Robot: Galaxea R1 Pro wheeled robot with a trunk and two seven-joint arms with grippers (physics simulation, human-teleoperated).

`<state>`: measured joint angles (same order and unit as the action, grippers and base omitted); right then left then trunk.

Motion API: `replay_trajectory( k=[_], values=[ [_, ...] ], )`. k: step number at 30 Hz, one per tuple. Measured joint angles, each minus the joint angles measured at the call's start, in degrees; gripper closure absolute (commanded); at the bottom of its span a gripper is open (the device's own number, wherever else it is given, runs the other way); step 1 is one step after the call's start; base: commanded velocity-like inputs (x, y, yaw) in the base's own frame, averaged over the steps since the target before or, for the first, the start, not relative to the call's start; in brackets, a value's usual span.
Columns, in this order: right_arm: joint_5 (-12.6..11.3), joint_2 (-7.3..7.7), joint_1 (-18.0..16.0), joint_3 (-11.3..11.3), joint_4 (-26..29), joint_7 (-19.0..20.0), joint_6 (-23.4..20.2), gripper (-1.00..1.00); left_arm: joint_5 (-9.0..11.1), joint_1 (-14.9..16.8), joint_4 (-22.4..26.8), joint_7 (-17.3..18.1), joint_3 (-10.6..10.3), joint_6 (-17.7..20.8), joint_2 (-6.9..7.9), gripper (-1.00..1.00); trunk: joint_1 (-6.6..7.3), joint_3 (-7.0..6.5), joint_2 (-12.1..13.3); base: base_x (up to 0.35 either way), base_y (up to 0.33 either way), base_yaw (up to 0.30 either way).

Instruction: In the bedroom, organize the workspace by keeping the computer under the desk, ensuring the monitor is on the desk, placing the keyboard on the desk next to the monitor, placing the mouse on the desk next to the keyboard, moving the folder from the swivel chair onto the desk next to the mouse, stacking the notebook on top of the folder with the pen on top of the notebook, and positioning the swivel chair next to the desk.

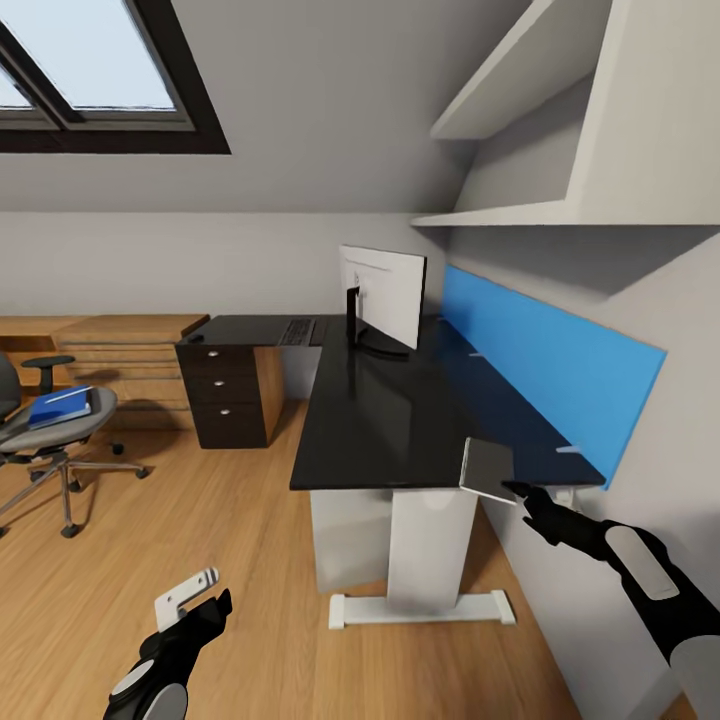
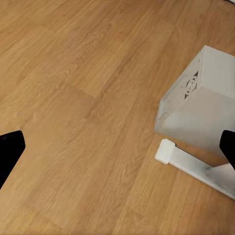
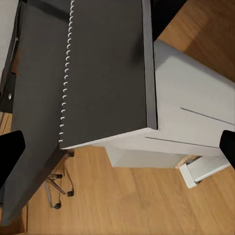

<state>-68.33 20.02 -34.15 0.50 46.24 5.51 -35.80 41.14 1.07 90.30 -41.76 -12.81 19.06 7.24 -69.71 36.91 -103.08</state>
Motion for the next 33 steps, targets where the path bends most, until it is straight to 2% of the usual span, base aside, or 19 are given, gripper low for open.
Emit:
replay_trajectory(
  k=[6,8,11,21,33],
  values=[
    [0.0,0.14,0.0,0.0,0.0,0.2,0.0,-1.0,0.0,0.0,0.0,0.0,0.0,0.0,0.0,-1.0,-1.32,1.08,-2.4,0.0,0.0,0.0],
    [0.0,0.17,0.0,0.0,0.0,0.6,0.0,-1.0,0.0,0.0,0.0,0.0,0.0,0.0,0.0,-1.0,-1.32,1.08,-2.4,0.0,0.0,0.0],
    [0.1,0.31,0.0,0.0,0.0,2.1,0.0,-1.0,0.1,0.0,0.0,0.0,0.0,0.0,0.0,-1.0,-1.32,1.08,-2.4,0.0,0.0,0.0],
    [0.3,2.43,0.1,0.0,-2.2,9.8,0.1,-1.0,0.1,0.0,-0.3,0.0,0.0,0.0,0.0,-1.0,-1.32,1.08,-2.4,0.0,0.0,0.0],
    [0.3,2.64,0.1,0.1,-3.4,10.5,0.2,-1.0,0.0,0.0,-0.3,0.2,-0.2,0.0,0.04,-1.0,-1.32,1.08,-2.4,0.082,-0.081,0.0]
  ],
)
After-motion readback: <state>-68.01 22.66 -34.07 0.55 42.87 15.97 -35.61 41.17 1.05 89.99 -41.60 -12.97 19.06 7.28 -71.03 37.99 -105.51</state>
